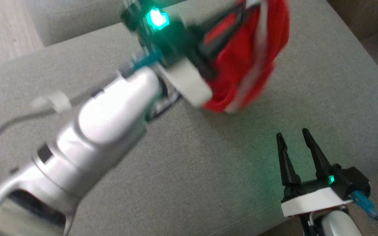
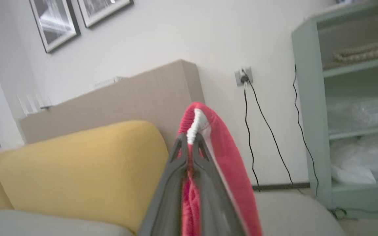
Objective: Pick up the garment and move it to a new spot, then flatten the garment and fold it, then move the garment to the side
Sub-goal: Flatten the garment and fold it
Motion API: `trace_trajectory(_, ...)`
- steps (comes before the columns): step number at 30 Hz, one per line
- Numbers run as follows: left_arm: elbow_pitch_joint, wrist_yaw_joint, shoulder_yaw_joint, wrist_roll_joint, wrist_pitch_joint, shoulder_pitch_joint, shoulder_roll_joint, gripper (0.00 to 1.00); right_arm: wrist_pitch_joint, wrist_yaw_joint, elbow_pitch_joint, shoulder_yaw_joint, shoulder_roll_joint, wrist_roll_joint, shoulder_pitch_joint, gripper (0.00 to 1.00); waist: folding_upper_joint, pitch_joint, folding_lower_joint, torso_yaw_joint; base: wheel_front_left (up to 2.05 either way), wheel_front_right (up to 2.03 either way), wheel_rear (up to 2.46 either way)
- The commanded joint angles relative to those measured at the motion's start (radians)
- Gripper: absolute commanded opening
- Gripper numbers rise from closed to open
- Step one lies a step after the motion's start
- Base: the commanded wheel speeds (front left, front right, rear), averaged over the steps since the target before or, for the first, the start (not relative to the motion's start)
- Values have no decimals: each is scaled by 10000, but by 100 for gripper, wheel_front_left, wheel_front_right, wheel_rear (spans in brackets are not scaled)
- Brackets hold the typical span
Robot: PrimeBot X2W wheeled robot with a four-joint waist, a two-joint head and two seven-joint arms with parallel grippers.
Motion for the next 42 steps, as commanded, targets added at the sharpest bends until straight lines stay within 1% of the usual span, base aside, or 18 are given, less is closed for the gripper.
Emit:
trace_trajectory(1,-276,20,534,-145,68,-475,184,0,-38,73,-275,197,-51,30,-104,100,0,-102,1,11,0,0,0)
trace_trajectory(3,-296,19,705,-557,225,-771,312,0,-38,73,-302,165,-51,27,-65,100,0,-181,1,86,0,0,0)
trace_trajectory(5,-295,19,866,-1061,386,-678,500,0,-38,73,-332,154,-51,30,-22,100,0,-227,1,189,0,0,0)
trace_trajectory(7,-327,19,873,-1471,567,-240,813,0,-38,73,-361,132,-51,54,13,100,0,-223,1,332,0,0,0)
trace_trajectory(10,-321,19,792,-2088,862,913,1393,0,-38,73,-354,167,-51,156,33,100,0,-137,1,609,0,0,0)
trace_trajectory(14,-220,201,789,-2382,842,2257,2180,0,-38,73,-128,288,-51,441,-13,100,0,147,1,1058,0,0,0)
trace_trajectory(18,-39,368,1007,-2535,561,2812,2620,0,-38,73,176,257,-51,748,-195,100,0,459,1,1438,0,0,0)
trace_trajectory(21,47,373,1112,-2585,427,2833,2735,0,-38,73,578,282,-51,859,-350,100,0,622,1,1642,0,0,0)
trace_trajectory(25,91,343,1109,-2592,346,2713,2700,0,-38,73,1131,450,-51,956,-573,100,0,739,1,1790,0,0,0)
trace_trajectory(32,163,291,966,-2543,256,2571,2583,0,-38,73,1335,306,-51,1296,-904,100,0,819,1,1863,0,0,0)
trace_trajectory(37,233,267,883,-2522,233,2505,2558,0,-38,73,1675,450,-51,1474,-1340,100,0,828,1,1892,0,0,0)
trace_trajectory(38,248,261,865,-2524,229,2497,2548,0,-38,73,1685,503,-51,1461,-1414,94,0,823,1,1904,0,0,0)
trace_trajectory(39,248,261,865,-2524,229,2497,2548,0,-38,73,1685,503,-51,1461,-1414,94,0,823,1,1904,0,0,0)
trace_trajectory(40,263,256,850,-2527,222,2487,2543,0,-38,73,1681,552,-51,1471,-1467,44,0,815,1,1912,0,0,0)
trace_trajectory(41,276,249,839,-2532,214,2477,2543,0,-38,73,1646,589,-51,1502,-1512,0,0,806,1,1915,0,0,0)
trace_trajectory(42,286,245,836,-2537,198,2464,2545,0,-38,73,1635,659,-51,1539,-1536,0,0,794,1,1917,0,0,0)
